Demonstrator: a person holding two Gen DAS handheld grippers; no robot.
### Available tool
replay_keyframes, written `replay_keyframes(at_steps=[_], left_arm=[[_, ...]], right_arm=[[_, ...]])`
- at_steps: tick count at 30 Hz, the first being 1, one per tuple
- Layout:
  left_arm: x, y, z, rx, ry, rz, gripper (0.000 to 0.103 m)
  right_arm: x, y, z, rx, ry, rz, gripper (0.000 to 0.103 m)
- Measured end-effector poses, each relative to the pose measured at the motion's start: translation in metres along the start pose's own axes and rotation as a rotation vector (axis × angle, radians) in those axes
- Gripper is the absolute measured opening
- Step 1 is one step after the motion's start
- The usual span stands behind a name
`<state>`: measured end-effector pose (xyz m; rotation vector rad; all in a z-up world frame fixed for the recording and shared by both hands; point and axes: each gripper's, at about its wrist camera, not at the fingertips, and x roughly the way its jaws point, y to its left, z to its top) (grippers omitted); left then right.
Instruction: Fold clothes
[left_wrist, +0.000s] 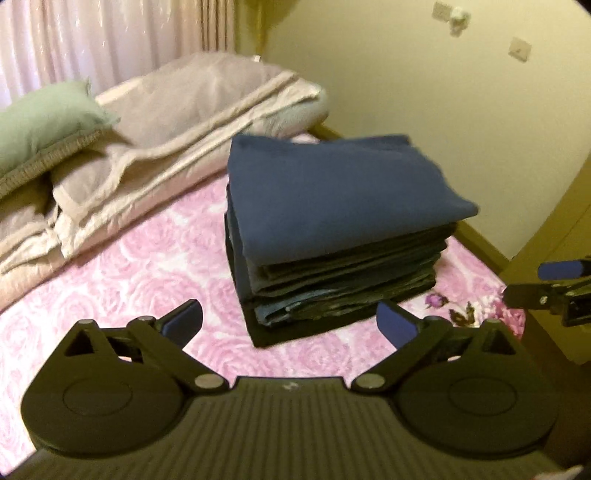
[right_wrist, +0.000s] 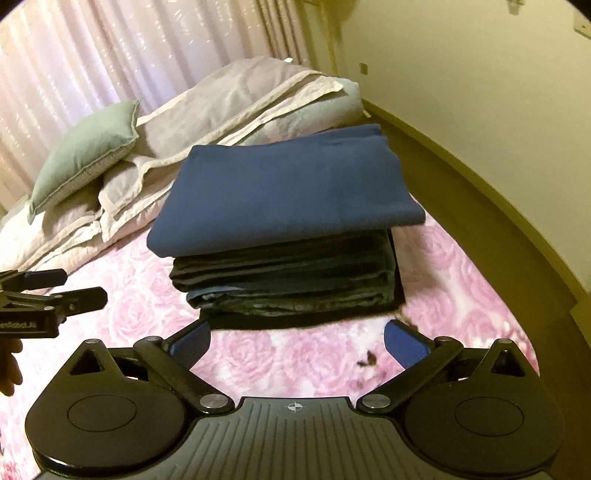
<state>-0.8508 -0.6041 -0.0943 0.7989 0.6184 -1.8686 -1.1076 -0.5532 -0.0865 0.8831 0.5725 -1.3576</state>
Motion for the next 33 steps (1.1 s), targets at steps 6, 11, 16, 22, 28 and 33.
replay_keyframes(at_steps=[6, 11, 16, 22, 28, 33], left_arm=[[-0.025, 0.0, -0.013, -0.006, -0.019, -0.035, 0.101], [-0.037, -0.006, -0.022, 0.005, 0.001, -0.059, 0.101], [-0.046, -0.021, -0.028, 0.04, -0.006, 0.004, 0.101], [-0.059, -0.039, -0.028, 0.018, -0.036, 0.066, 0.101], [-0.071, -0.054, -0.033, -0.067, -0.006, 0.087, 0.101], [-0.081, -0.068, -0.037, -0.13, 0.021, 0.097, 0.101]], right_arm=[[-0.025, 0.016, -0.026, 0.044, -0.031, -0.029, 0.103], [-0.042, 0.025, -0.039, 0.054, -0.036, -0.062, 0.103], [-0.053, 0.028, -0.038, 0.027, -0.04, -0.091, 0.103], [-0.062, 0.023, -0.028, -0.03, -0.043, -0.096, 0.103], [-0.074, 0.009, -0.027, -0.092, -0.044, -0.064, 0.103], [-0.081, -0.003, -0.032, -0.098, -0.044, -0.041, 0.103]])
